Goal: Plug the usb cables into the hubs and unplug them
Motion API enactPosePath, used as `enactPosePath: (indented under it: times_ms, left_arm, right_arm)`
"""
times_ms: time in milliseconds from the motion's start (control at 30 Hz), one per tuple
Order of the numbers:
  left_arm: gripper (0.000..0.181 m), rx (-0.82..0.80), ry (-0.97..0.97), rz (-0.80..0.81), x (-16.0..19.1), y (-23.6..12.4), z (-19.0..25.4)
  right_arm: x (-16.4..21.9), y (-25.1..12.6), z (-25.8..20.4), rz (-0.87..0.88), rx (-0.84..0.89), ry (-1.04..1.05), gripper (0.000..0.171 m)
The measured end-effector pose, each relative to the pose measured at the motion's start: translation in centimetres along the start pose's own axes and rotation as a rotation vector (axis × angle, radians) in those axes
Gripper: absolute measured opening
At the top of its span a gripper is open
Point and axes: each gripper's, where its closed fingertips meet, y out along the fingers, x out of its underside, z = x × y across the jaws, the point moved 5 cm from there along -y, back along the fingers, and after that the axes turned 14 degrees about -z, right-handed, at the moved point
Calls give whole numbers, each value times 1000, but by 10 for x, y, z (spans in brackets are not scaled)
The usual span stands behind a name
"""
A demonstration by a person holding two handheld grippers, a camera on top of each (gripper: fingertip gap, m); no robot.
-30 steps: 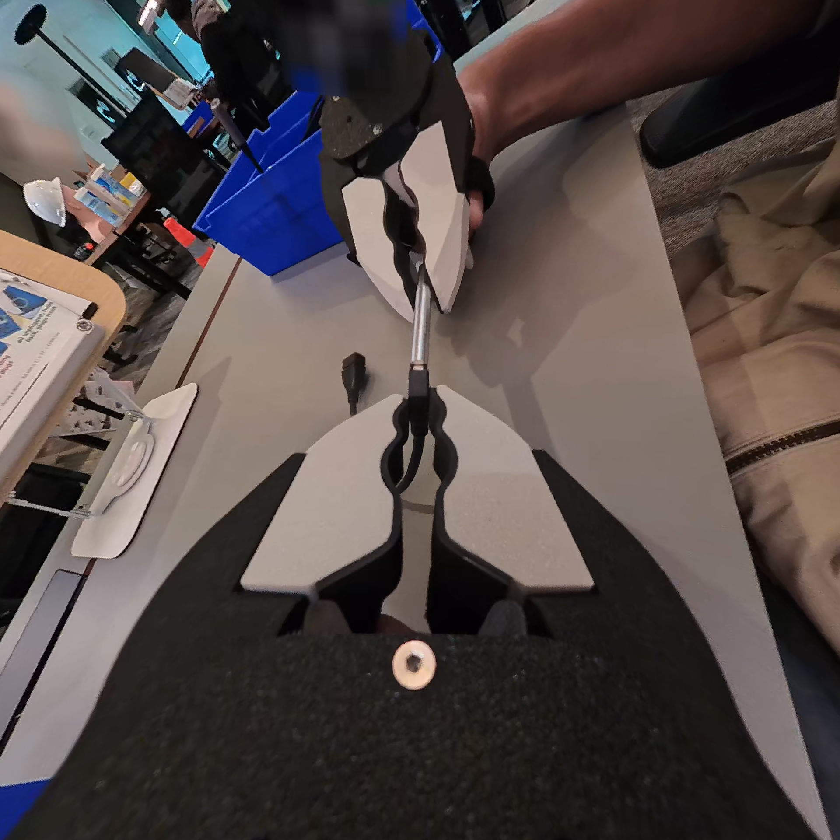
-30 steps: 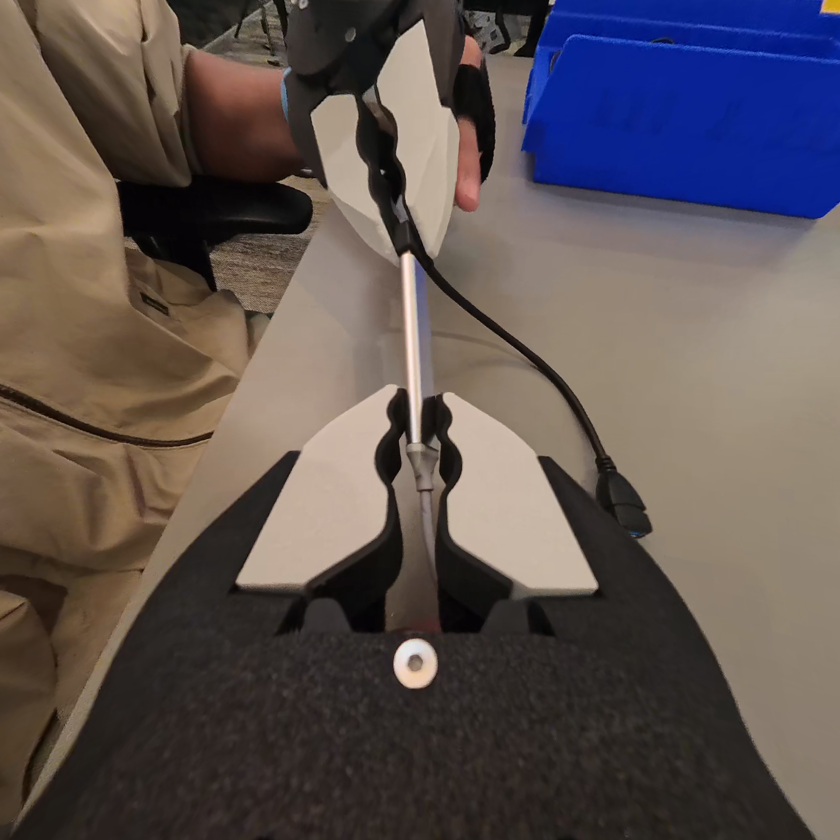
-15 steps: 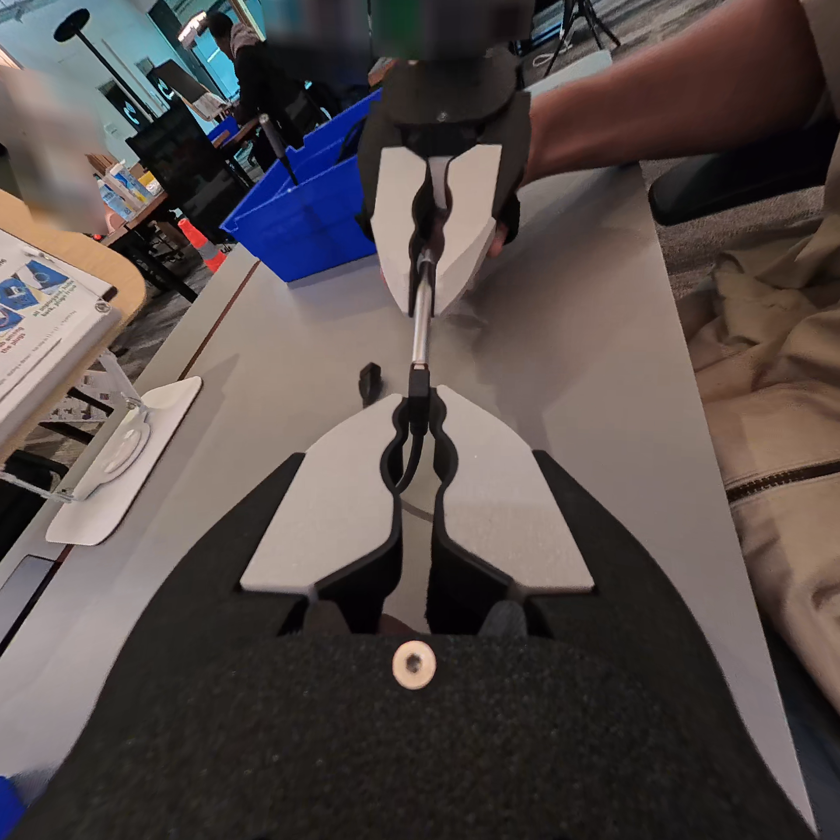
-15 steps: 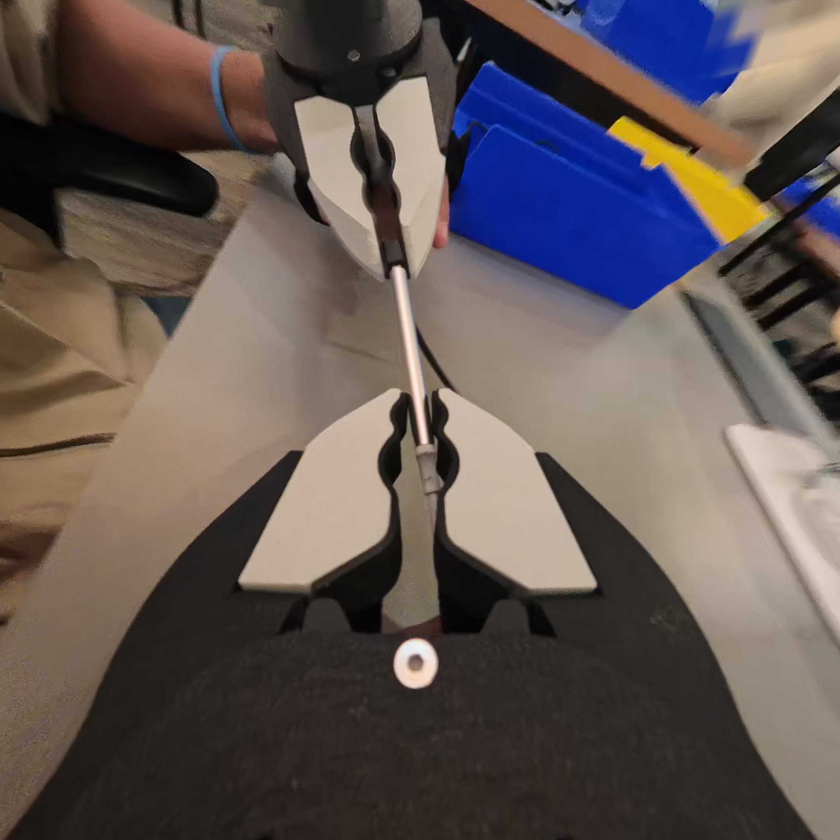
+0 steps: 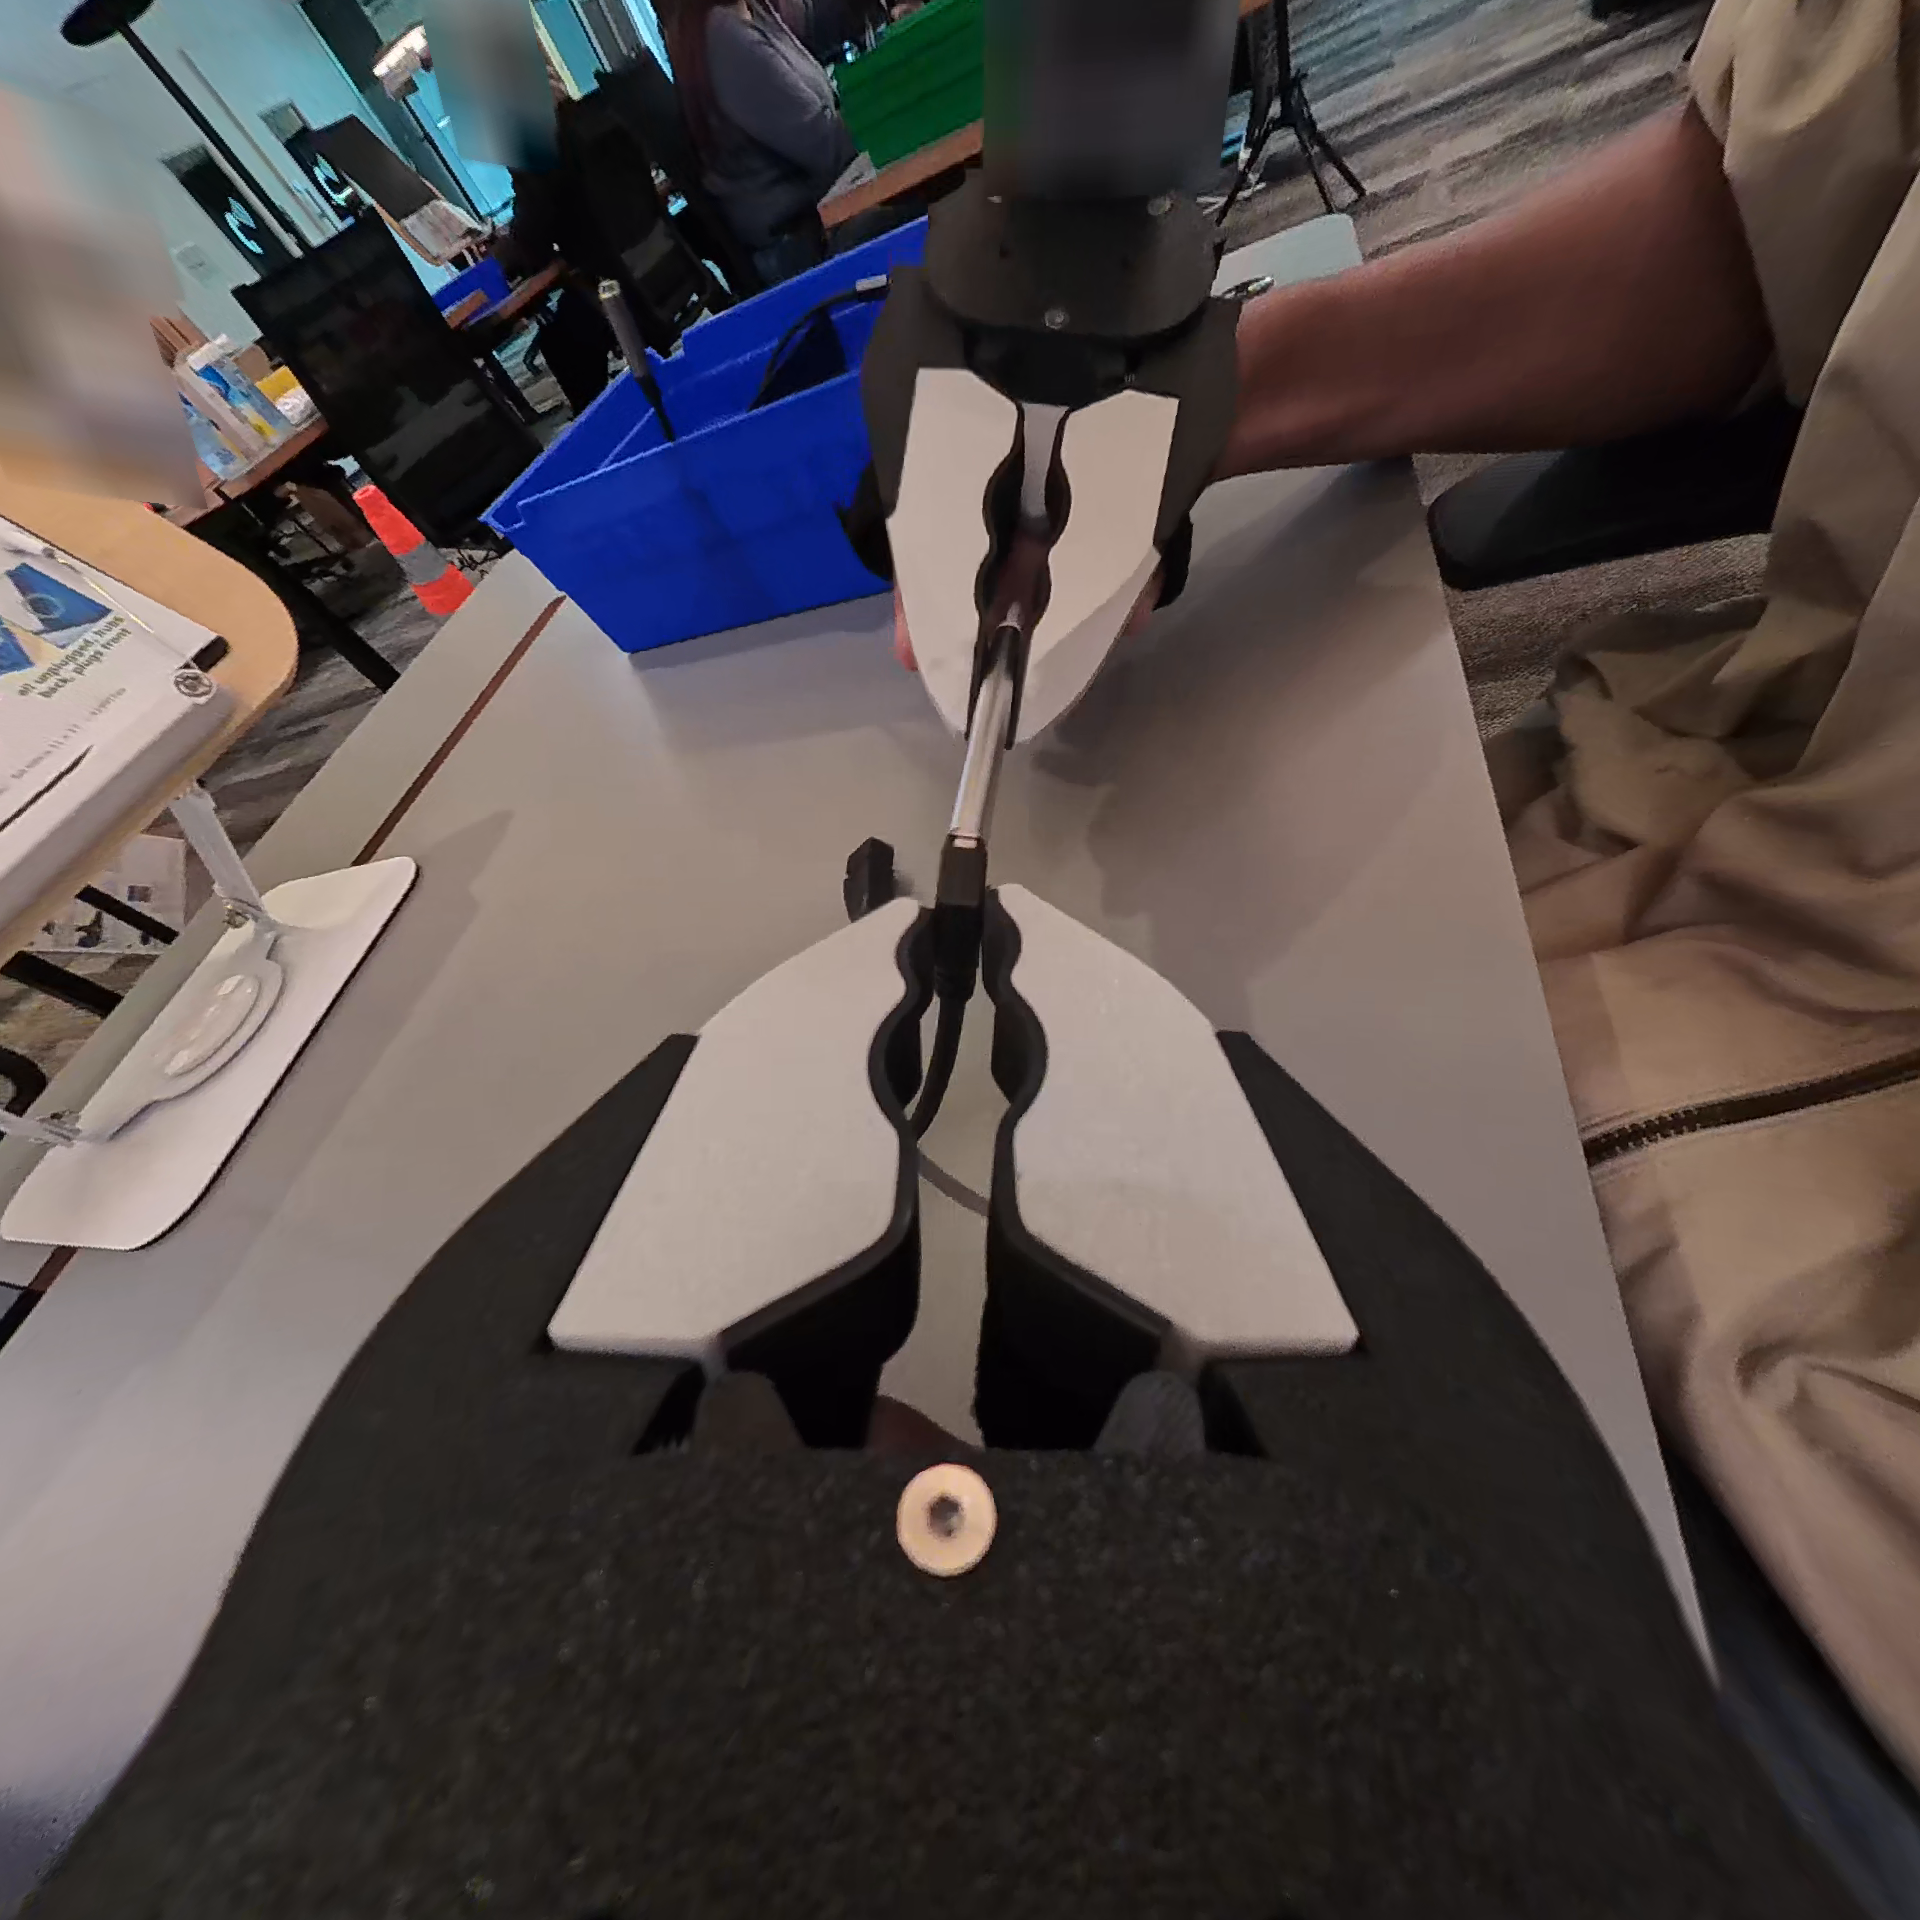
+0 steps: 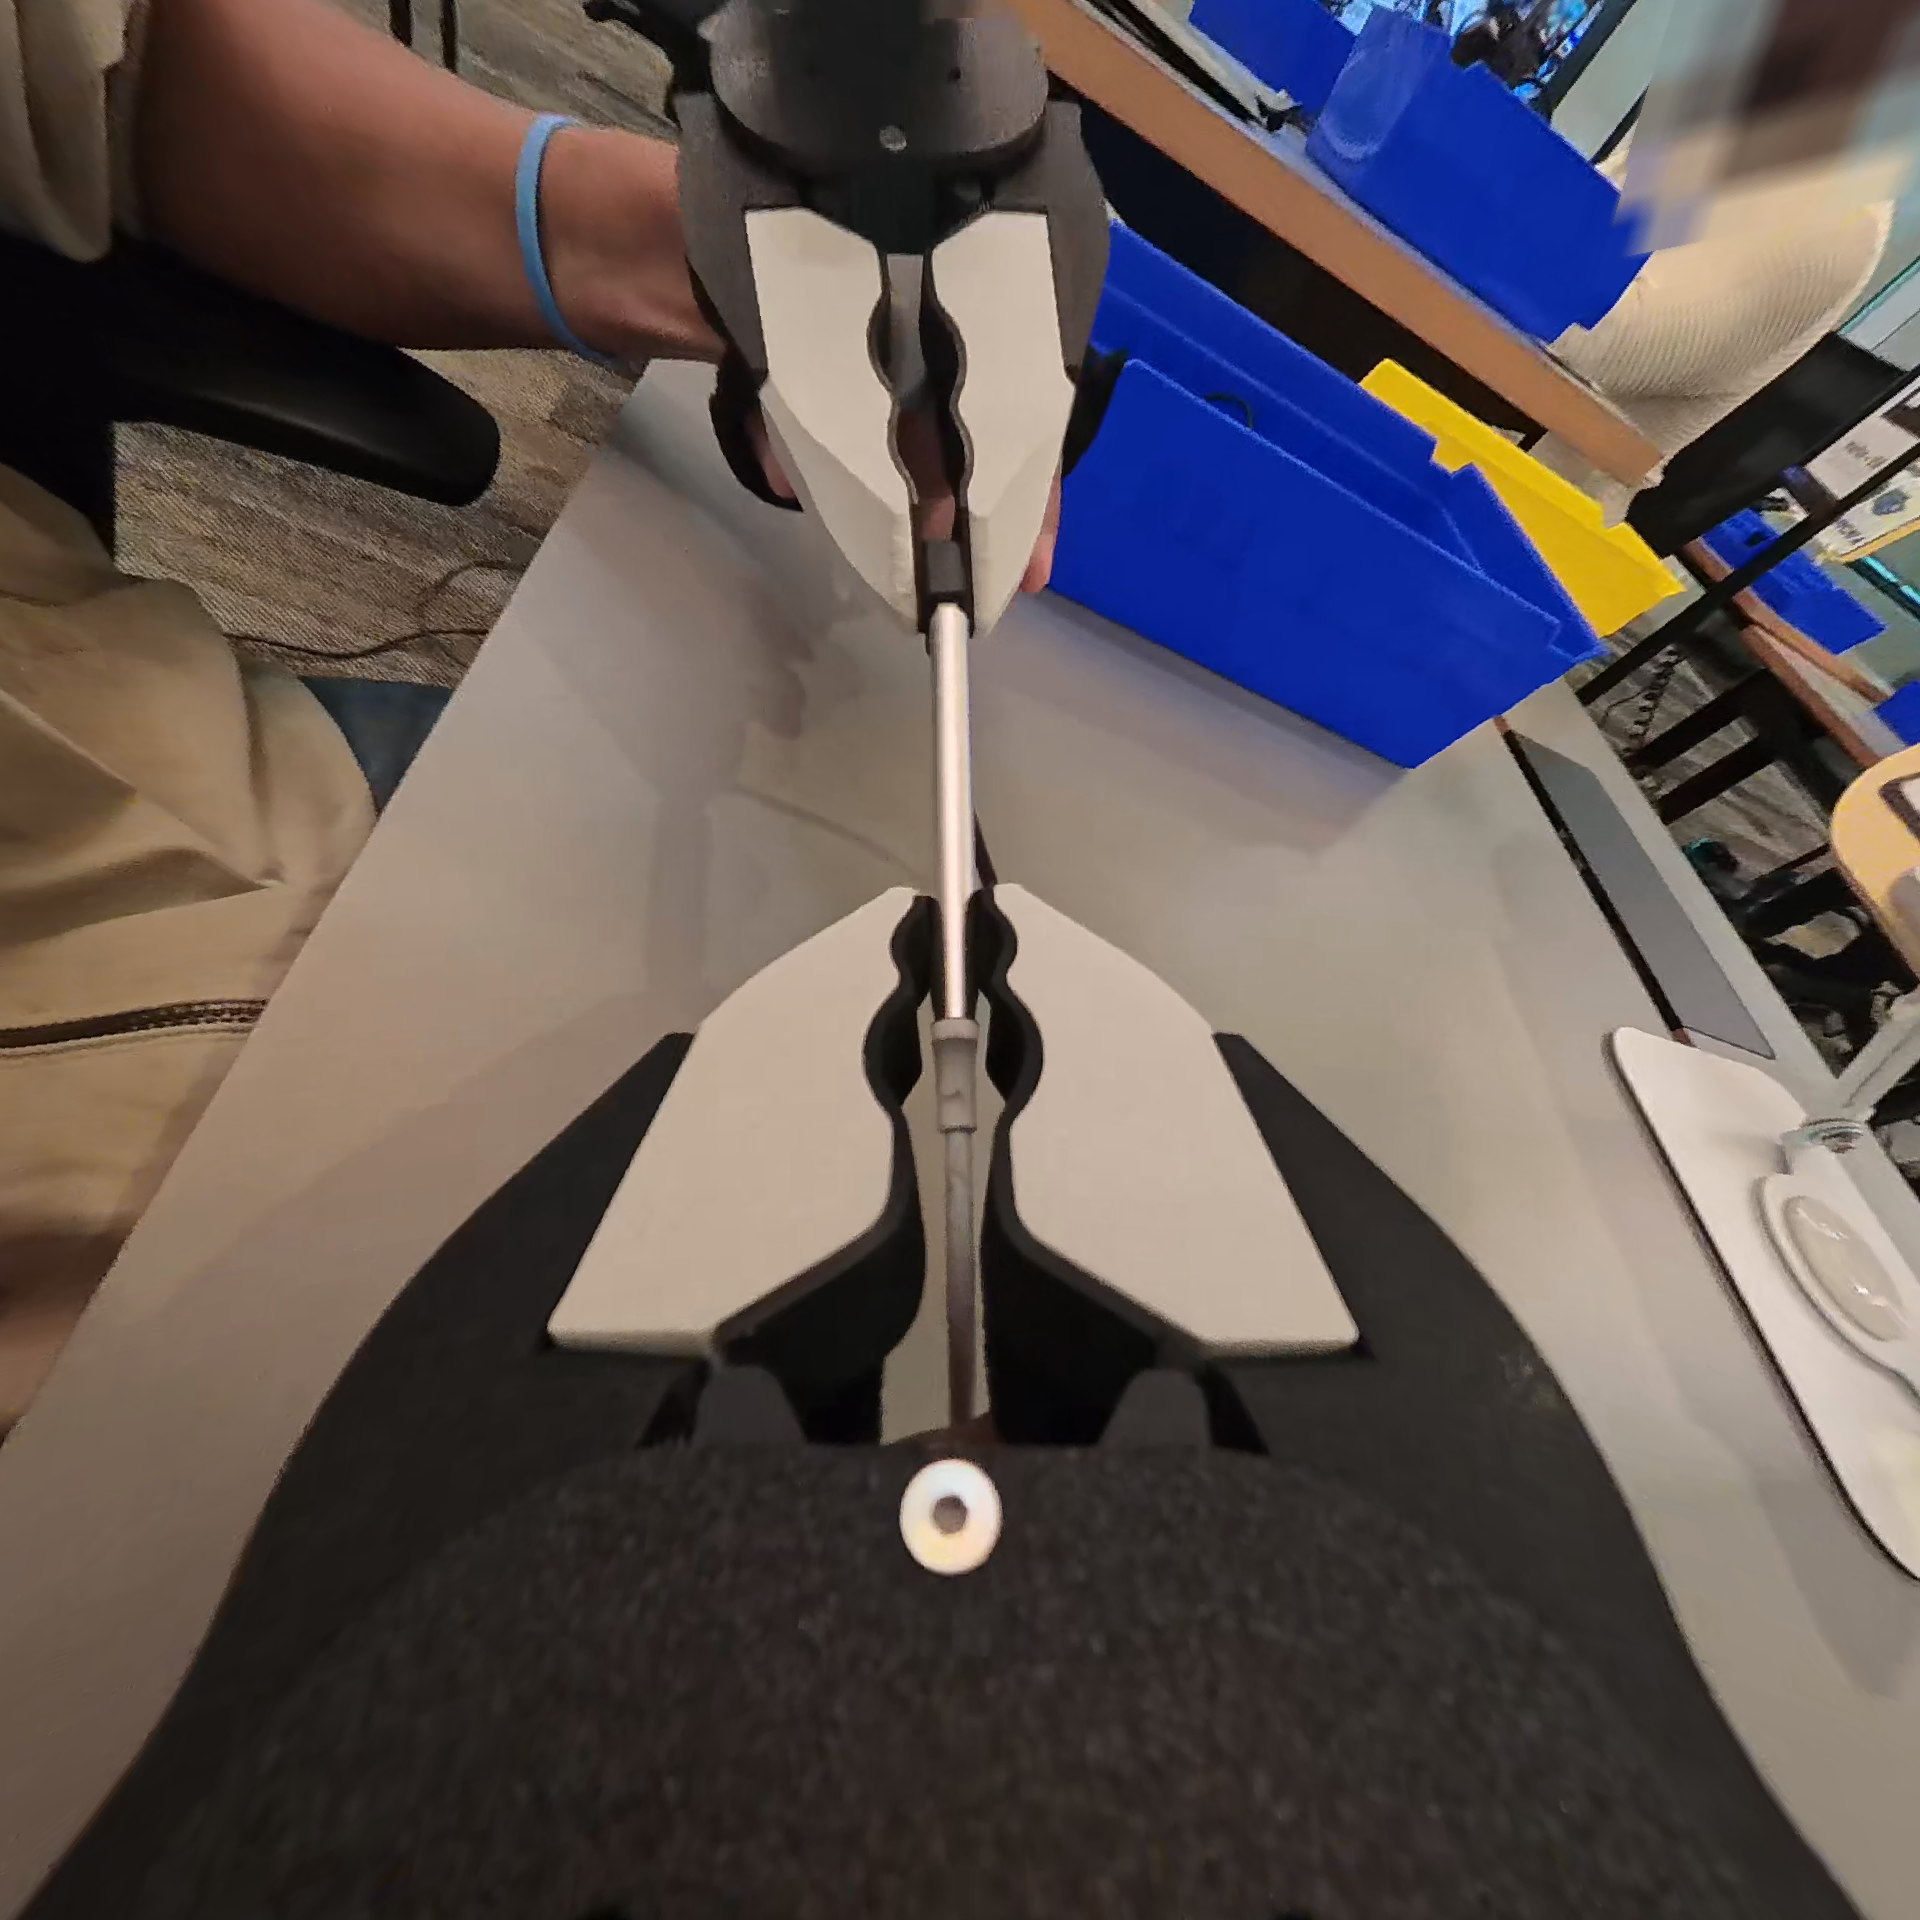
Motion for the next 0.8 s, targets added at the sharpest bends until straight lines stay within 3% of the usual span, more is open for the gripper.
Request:
enactPosePath:
  times_ms: [800]
  left_arm:
    - [7, 138, -21, 41, 1, -3, 4]
  right_arm:
    - [1, 7, -8, 57, -107, 46, 7]
